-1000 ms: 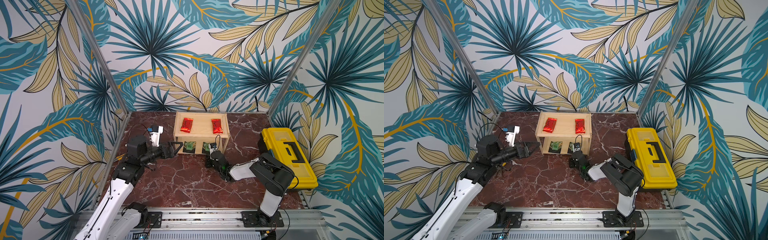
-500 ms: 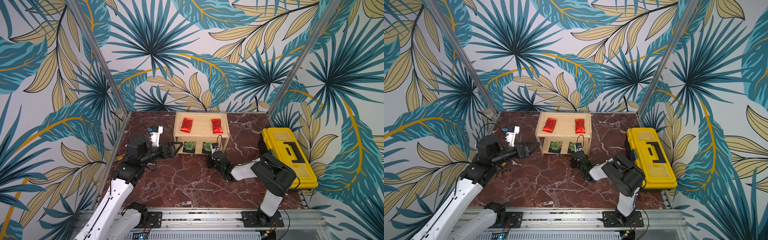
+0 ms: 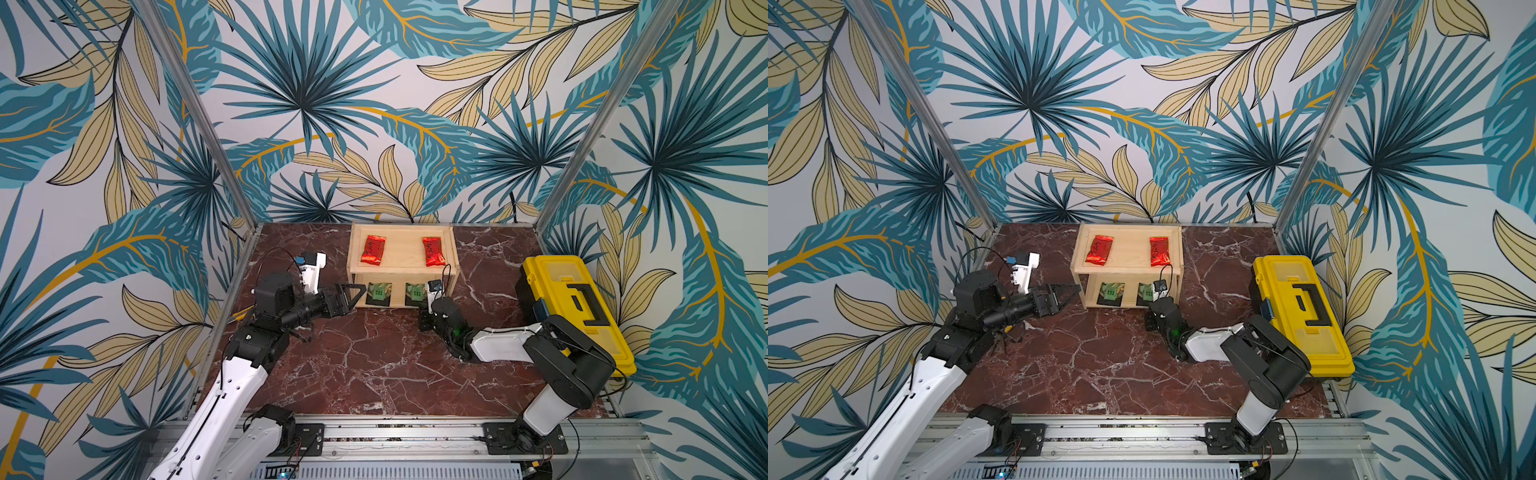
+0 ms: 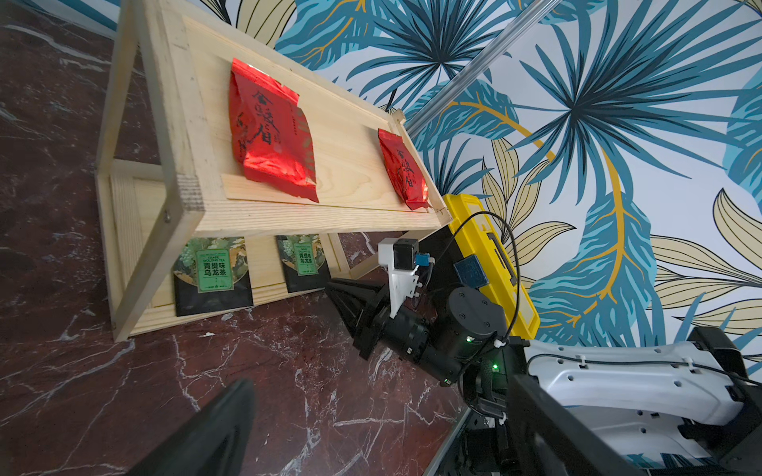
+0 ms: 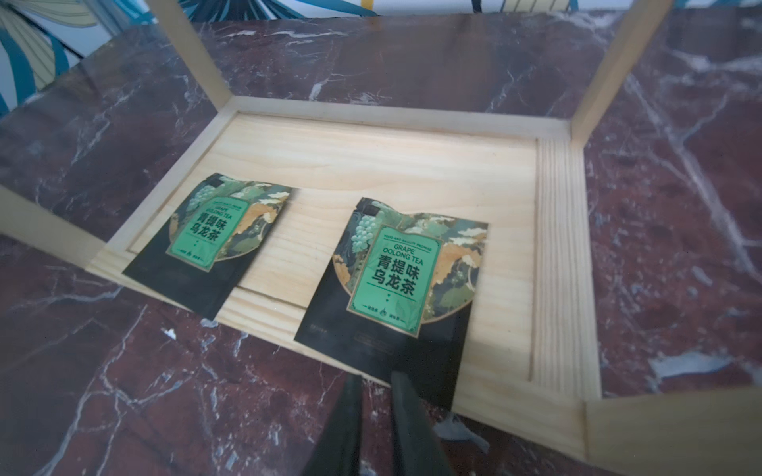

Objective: Place the tea bags on the shelf by color
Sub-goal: Place the tea bag on the shelf, then reset both arms

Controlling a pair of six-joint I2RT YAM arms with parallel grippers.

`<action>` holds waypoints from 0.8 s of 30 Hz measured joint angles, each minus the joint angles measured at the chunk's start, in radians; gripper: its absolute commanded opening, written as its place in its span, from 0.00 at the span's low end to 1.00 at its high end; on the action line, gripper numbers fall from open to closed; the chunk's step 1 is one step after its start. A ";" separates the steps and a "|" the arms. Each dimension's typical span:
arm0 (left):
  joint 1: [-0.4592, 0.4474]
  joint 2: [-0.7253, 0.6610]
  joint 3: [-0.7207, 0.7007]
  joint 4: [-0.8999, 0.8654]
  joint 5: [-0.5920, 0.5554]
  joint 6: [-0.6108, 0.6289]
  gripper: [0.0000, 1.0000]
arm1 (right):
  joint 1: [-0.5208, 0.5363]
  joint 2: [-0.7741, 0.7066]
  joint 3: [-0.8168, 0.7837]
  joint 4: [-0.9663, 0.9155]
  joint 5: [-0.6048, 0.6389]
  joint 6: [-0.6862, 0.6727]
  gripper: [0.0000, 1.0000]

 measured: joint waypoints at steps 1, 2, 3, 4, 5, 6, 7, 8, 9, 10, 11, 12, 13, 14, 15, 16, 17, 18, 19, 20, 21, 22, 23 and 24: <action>0.000 0.000 0.000 0.000 -0.002 0.003 1.00 | 0.005 -0.018 -0.005 -0.011 -0.005 -0.001 0.39; 0.000 0.000 0.000 0.000 -0.005 0.009 1.00 | 0.014 -0.040 -0.014 -0.024 -0.008 0.001 0.42; 0.000 -0.002 0.000 -0.002 -0.011 0.018 1.00 | 0.028 -0.064 -0.026 -0.042 -0.010 0.004 0.45; 0.000 -0.007 0.000 -0.010 -0.025 0.029 1.00 | 0.049 -0.098 -0.045 -0.066 -0.010 0.010 0.47; 0.000 -0.019 0.000 -0.025 -0.050 0.043 1.00 | 0.078 -0.141 -0.067 -0.096 -0.006 0.018 0.50; 0.000 -0.032 -0.002 -0.038 -0.076 0.057 1.00 | 0.113 -0.191 -0.088 -0.130 0.000 0.025 0.52; 0.000 -0.056 -0.009 -0.046 -0.121 0.079 1.00 | 0.155 -0.261 -0.112 -0.175 0.010 0.033 0.55; 0.001 -0.087 -0.023 -0.051 -0.166 0.106 1.00 | 0.195 -0.343 -0.131 -0.228 0.021 0.041 0.63; 0.001 -0.120 -0.043 -0.047 -0.214 0.135 1.00 | 0.222 -0.423 -0.140 -0.280 0.029 0.047 0.76; 0.001 -0.159 -0.071 -0.040 -0.273 0.165 1.00 | 0.237 -0.518 -0.144 -0.332 0.047 0.057 0.91; 0.001 -0.196 -0.114 -0.018 -0.336 0.199 1.00 | 0.240 -0.613 -0.144 -0.375 0.073 0.058 0.99; 0.001 -0.233 -0.169 0.026 -0.404 0.241 1.00 | 0.239 -0.694 -0.143 -0.401 0.101 0.048 1.00; 0.001 -0.272 -0.241 0.085 -0.487 0.290 1.00 | 0.237 -0.776 -0.141 -0.434 0.137 0.033 0.99; 0.001 -0.294 -0.297 0.128 -0.556 0.331 1.00 | 0.236 -0.837 -0.138 -0.465 0.177 0.017 0.99; 0.002 -0.308 -0.373 0.191 -0.649 0.387 1.00 | 0.235 -0.894 -0.138 -0.489 0.221 -0.011 0.99; 0.010 -0.301 -0.429 0.231 -0.722 0.439 1.00 | 0.235 -0.942 -0.138 -0.512 0.267 -0.057 0.99; 0.024 -0.280 -0.458 0.250 -0.764 0.474 1.00 | 0.233 -0.976 -0.146 -0.515 0.312 -0.106 0.99; 0.055 -0.237 -0.476 0.275 -0.795 0.510 1.00 | 0.227 -1.006 -0.168 -0.484 0.354 -0.169 0.99; 0.098 -0.174 -0.479 0.312 -0.809 0.537 1.00 | 0.212 -1.026 -0.203 -0.433 0.389 -0.235 0.99; 0.137 -0.107 -0.479 0.359 -0.816 0.558 1.00 | 0.179 -1.029 -0.239 -0.376 0.406 -0.283 0.99; 0.172 -0.024 -0.478 0.418 -0.822 0.578 1.00 | 0.114 -1.012 -0.277 -0.313 0.409 -0.326 0.99; 0.198 0.069 -0.476 0.485 -0.832 0.595 1.00 | 0.036 -0.974 -0.305 -0.264 0.409 -0.351 0.99; 0.212 0.163 -0.470 0.547 -0.834 0.612 1.00 | -0.058 -0.905 -0.328 -0.200 0.405 -0.371 0.99; 0.219 0.251 -0.468 0.600 -0.832 0.623 1.00 | -0.121 -0.841 -0.341 -0.145 0.392 -0.380 0.99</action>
